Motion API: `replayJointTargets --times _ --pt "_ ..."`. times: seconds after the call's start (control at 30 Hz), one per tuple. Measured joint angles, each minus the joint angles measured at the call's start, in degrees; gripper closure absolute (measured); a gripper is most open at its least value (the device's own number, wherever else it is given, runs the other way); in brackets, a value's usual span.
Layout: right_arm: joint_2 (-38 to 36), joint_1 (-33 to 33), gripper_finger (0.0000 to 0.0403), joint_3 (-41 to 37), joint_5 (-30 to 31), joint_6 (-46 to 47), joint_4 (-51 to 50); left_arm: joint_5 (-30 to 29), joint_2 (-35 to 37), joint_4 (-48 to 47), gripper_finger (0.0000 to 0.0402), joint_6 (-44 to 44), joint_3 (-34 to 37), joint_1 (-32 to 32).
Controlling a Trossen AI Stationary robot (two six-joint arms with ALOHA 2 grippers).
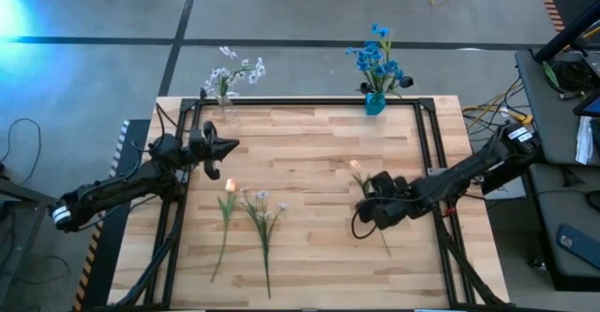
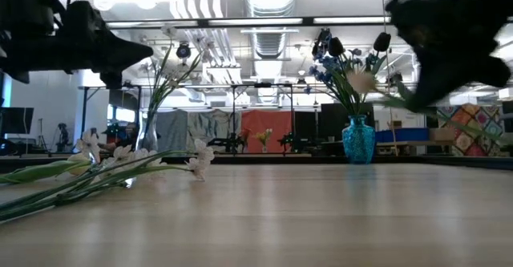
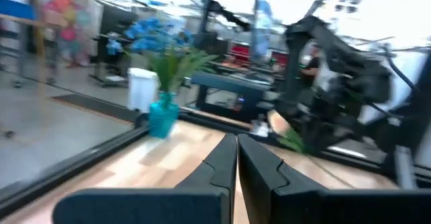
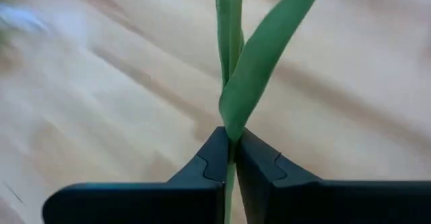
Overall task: Sort flowers into vase by color
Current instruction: Put the right yellow flower into the transparent vase
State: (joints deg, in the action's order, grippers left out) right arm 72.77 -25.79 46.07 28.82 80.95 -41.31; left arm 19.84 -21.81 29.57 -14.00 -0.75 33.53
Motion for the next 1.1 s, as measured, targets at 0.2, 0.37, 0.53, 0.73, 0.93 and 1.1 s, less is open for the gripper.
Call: replayJointTargets --times 0.2,0.37,0.53,0.73,0.93,1.1 --pt "0.0 5.7 0.0389 2.09 5.79 -22.67 14.57 5.46 -1.3 4.34 0.0401 -2.95 -0.73 -0.63" --pt "0.15 10.92 0.039 1.83 1.86 -47.11 37.71 5.48 -2.94 5.32 0.0388 -2.87 -1.47 -1.89" --pt "0.15 15.42 0.039 1.66 -1.23 -64.12 54.8 4.57 -6.6 8.54 0.035 -1.52 -1.47 -3.35" --pt "1.05 21.64 0.039 1.64 -13.0 -71.37 64.77 -0.84 -13.21 18.27 0.0322 -1.1 -1.47 -4.36" --pt "6.74 26.52 0.039 2.54 -20.26 -73.2 69.49 -0.53 -21.12 22.26 0.0324 0.55 -4.6 -4.36" --pt "12.88 28.52 0.039 6.78 -21.92 -76.34 70.72 3.47 -29.11 21.89 0.0324 1.34 -11.2 -4.38"
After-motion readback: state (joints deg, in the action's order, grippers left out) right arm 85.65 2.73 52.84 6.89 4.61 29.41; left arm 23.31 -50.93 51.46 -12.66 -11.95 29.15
